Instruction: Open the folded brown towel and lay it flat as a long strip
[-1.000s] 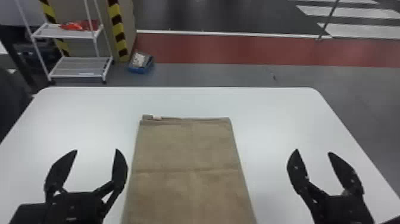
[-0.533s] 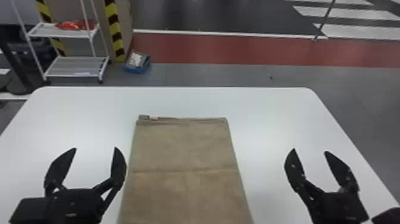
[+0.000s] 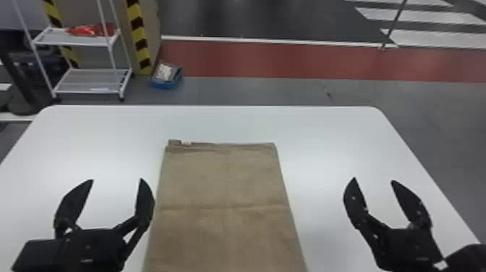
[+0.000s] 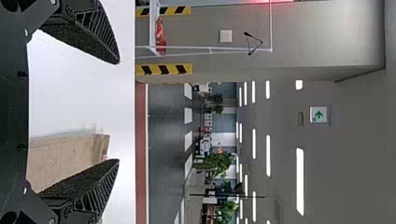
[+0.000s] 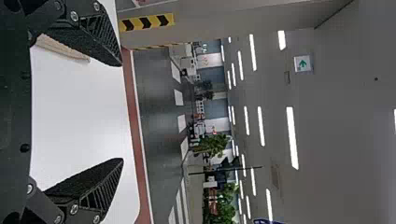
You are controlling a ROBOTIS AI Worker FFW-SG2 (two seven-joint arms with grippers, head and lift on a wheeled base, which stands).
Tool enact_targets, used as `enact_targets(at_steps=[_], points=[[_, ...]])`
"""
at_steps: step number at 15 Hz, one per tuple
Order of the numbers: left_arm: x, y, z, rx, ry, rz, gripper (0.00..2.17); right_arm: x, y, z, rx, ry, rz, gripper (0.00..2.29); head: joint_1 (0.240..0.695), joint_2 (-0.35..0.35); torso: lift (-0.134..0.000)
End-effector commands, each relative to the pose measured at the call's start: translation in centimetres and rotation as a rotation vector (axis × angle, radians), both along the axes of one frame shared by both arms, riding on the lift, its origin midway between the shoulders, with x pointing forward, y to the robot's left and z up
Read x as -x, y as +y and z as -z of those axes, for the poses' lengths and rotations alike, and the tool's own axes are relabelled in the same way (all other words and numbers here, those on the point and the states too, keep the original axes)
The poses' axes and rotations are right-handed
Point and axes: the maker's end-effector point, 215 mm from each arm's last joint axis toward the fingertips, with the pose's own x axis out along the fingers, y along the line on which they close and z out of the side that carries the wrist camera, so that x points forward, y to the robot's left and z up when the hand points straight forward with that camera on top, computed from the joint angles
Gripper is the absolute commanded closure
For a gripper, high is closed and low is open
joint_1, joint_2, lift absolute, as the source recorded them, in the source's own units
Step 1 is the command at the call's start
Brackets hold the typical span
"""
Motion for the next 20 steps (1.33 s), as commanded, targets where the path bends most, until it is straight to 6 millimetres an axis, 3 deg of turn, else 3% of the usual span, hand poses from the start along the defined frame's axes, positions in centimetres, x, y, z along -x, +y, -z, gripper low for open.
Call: enact_targets(at_steps=[1, 14, 20], points=[[0.1, -0.5, -0.1, 0.004, -0.001, 0.007, 0.14, -0.2, 0.1, -0.1, 0.001, -0.004, -0.007, 0.17, 0.695, -0.089, -0.123], [1.1, -1.1, -0.5, 0.002, -0.002, 0.014, 0.14, -0.8, 1.4, -0.5, 0.004, -0.01, -0.043, 0.19, 0.695, -0.089, -0.123], [0.7, -1.4, -0.6, -0.002, -0.009, 0.031, 0.13, -1.1, 0.7, -0.3, 0.011, -0.001, -0.027, 0.19, 0.695, -0.088, -0.123]])
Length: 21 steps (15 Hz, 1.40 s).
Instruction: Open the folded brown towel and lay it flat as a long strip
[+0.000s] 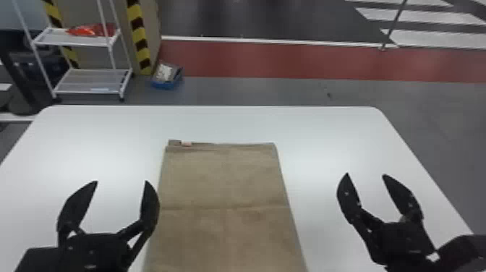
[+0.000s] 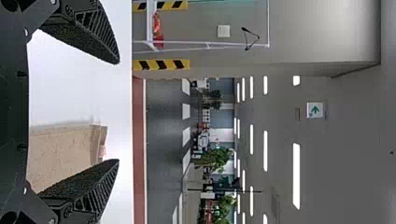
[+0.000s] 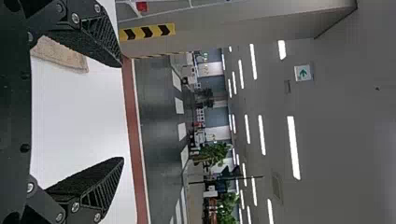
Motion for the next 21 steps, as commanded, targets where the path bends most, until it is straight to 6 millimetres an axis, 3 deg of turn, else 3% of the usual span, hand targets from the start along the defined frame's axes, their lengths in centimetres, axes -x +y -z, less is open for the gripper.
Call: enact_targets(at_steps=[1, 6, 10, 16, 21], points=[[-0.7, 0.0, -0.1, 0.001, -0.006, 0.004, 0.14, -0.2, -0.5, -0.1, 0.011, -0.002, 0.011, 0.19, 0.695, -0.092, -0.123], [-2.5, -0.2, 0.0, 0.007, -0.013, 0.008, 0.14, -2.0, -0.9, 1.1, 0.031, 0.029, 0.014, 0.19, 0.695, -0.101, -0.123], [-3.8, -0.1, 2.3, -0.009, 0.053, 0.004, 0.14, -3.4, -1.2, 2.1, 0.033, 0.048, 0.015, 0.19, 0.695, -0.103, -0.123], [-5.8, -0.6, 2.0, -0.005, 0.041, 0.006, 0.14, -5.3, -2.1, 2.0, 0.053, 0.04, 0.012, 0.19, 0.695, -0.105, -0.123], [-6.2, -1.2, 2.2, -0.007, 0.049, 0.017, 0.14, -5.7, -2.3, 2.3, 0.05, 0.042, 0.012, 0.19, 0.695, -0.118, -0.123]])
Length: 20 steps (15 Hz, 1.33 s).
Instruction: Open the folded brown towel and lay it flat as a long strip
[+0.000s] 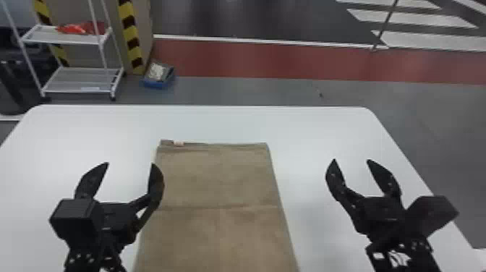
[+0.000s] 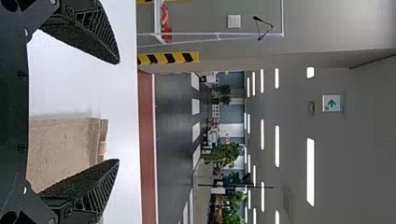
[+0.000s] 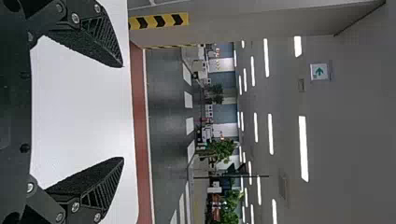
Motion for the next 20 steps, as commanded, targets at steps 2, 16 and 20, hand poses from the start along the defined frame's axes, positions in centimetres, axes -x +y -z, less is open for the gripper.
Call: enact_targets(at_steps=[2, 16, 20], points=[[0.0, -0.1, 0.1, -0.001, 0.004, 0.001, 0.14, -0.1, -0.1, 0.2, -0.004, 0.002, -0.001, 0.19, 0.695, -0.121, -0.123], [-0.1, -0.4, 0.5, -0.014, 0.023, 0.011, 0.14, -1.0, -0.5, 0.2, 0.002, -0.001, 0.005, 0.19, 0.695, -0.129, -0.123], [-1.9, -1.5, -0.1, -0.017, 0.008, 0.024, 0.14, -2.0, -0.8, 0.8, 0.013, 0.006, 0.008, 0.19, 0.695, -0.132, -0.123]])
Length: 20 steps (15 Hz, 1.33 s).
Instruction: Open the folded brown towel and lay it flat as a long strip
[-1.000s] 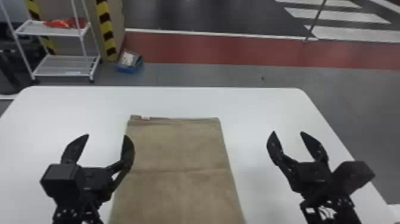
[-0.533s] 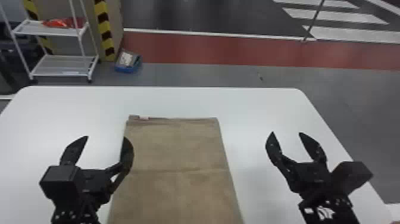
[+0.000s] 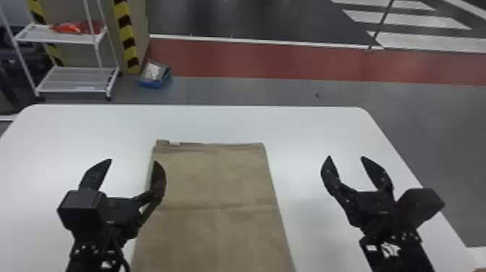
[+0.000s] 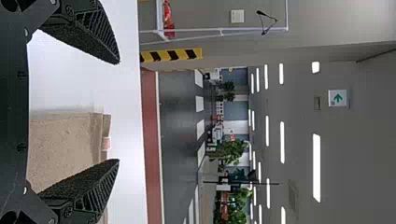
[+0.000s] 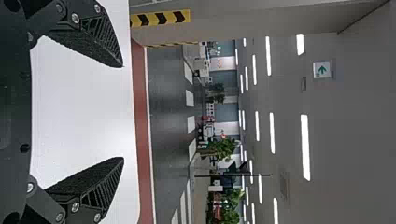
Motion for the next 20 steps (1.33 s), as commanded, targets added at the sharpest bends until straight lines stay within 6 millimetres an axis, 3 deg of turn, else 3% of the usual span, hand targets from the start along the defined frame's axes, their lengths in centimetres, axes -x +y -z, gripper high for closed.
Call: enact_targets(at_steps=[1, 4, 7, 10, 13, 18, 20], points=[[-1.4, -0.8, 0.0, -0.012, 0.005, 0.014, 0.14, -1.0, -0.4, 0.2, 0.013, -0.001, 0.003, 0.19, 0.695, -0.134, -0.123], [-3.2, -2.4, 0.5, -0.014, 0.018, 0.038, 0.14, -3.2, -1.0, -0.1, 0.037, -0.013, 0.0, 0.19, 0.695, -0.149, -0.123], [-4.8, -3.3, 1.7, -0.005, 0.041, 0.052, 0.15, -3.8, -1.0, -0.2, 0.038, -0.018, -0.005, 0.19, 0.695, -0.161, -0.123], [-7.0, -3.4, 3.3, 0.005, 0.073, 0.064, 0.17, -3.5, -1.1, 0.3, 0.035, -0.011, -0.003, 0.19, 0.695, -0.168, -0.123], [-9.8, -3.6, 3.7, 0.034, 0.089, 0.074, 0.21, -2.4, -1.2, 0.5, 0.032, -0.007, -0.001, 0.19, 0.695, -0.169, -0.123], [-12.3, -2.7, 5.1, 0.008, 0.125, 0.069, 0.22, -1.0, -1.6, 0.1, 0.039, -0.013, 0.007, 0.19, 0.695, -0.167, -0.123], [-13.0, -2.4, 7.7, -0.017, 0.215, 0.07, 0.22, -0.9, -1.6, 0.1, 0.038, -0.013, 0.007, 0.19, 0.695, -0.163, -0.123]])
